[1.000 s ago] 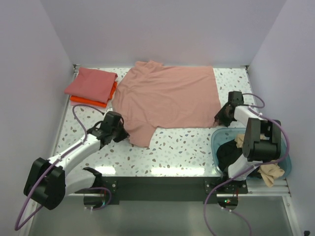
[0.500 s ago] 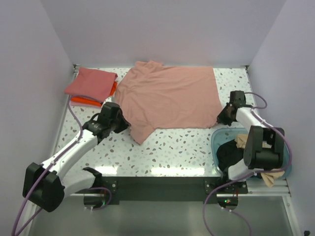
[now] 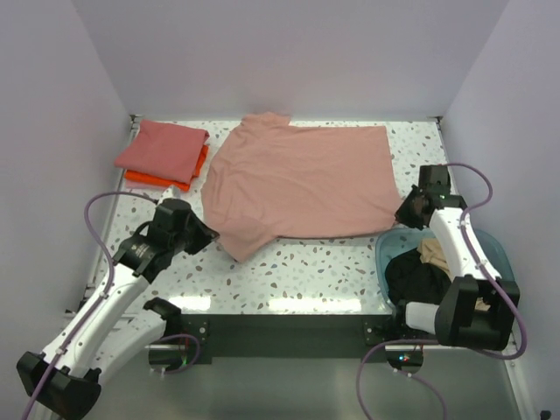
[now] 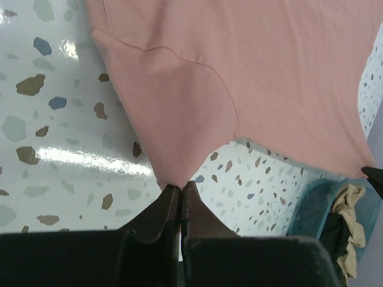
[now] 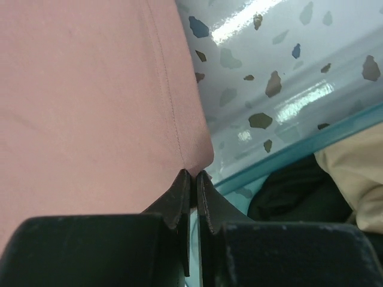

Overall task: Fold and stack the t-shirts
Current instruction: Fold the tshirt

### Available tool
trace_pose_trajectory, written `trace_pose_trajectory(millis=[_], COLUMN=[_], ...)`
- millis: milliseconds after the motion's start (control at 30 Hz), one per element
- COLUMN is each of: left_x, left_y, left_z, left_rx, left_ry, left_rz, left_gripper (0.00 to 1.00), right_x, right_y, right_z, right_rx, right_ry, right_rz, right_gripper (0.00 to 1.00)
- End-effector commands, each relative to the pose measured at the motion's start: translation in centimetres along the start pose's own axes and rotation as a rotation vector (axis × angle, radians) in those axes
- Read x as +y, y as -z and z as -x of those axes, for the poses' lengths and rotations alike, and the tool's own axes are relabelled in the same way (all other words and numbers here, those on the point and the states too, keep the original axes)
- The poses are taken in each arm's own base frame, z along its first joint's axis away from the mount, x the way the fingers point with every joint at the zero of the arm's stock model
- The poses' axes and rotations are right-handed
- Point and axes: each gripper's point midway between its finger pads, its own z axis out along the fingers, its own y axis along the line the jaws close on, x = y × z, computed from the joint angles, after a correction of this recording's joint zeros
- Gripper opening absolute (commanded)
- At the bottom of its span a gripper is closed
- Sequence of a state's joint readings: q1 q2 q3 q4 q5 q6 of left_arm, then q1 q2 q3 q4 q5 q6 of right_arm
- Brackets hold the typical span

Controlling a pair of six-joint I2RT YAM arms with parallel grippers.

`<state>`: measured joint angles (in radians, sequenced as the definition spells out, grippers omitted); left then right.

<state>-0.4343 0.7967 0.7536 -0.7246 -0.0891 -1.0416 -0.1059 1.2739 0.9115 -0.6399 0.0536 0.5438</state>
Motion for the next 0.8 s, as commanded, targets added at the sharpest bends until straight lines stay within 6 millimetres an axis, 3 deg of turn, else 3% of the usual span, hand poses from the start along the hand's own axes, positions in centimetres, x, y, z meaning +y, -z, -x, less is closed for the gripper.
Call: trace_pose_trajectory(millis=[0, 133, 333, 467, 533, 567, 767], left_x=[0.5, 0.6, -2.1, -4.9, -5.0, -6.2, -8.5], left_y=[1.0, 1.4, -0.4, -2.1, -3.8, -3.8, -6.6], left_z=[-1.1, -0.8, 0.7, 3.5, 4.2, 5.3, 9.2], left_rx=[0.045, 0.026, 0.018, -0.046, -0.033, -0.053, -0.097], left_ry=[0.04, 0.038, -0.02, -0.072, -0.084, -0.098, -0.12], left_rz=[0.004, 0.003, -0.024, -0.033, 0.016, -0.002, 0.002], left_gripper=[0.0, 0.0, 0.0, 0.0, 0.0, 0.0, 0.0], right_x=[-1.9, -2.1, -0.6, 0.8, 1.4, 1.6, 3.5], right_y=[1.4, 2.0, 1.2, 0.7, 0.1, -0.2, -1.7], right_z=[-0.5, -0.6, 0.2, 1.6, 2.2, 2.3, 4.8], right_rx=[-0.012, -0.021, -0.005, -0.017, -0.003, 0.006, 0.009], right_ry=[0.035, 0.044, 0.049, 0.052, 0.056, 0.061, 0.063], right_rz=[-0.065, -0.067, -0.02, 0.017, 0.022, 0.022, 0.04], right_gripper=[0.0, 0.0, 0.0, 0.0, 0.0, 0.0, 0.0])
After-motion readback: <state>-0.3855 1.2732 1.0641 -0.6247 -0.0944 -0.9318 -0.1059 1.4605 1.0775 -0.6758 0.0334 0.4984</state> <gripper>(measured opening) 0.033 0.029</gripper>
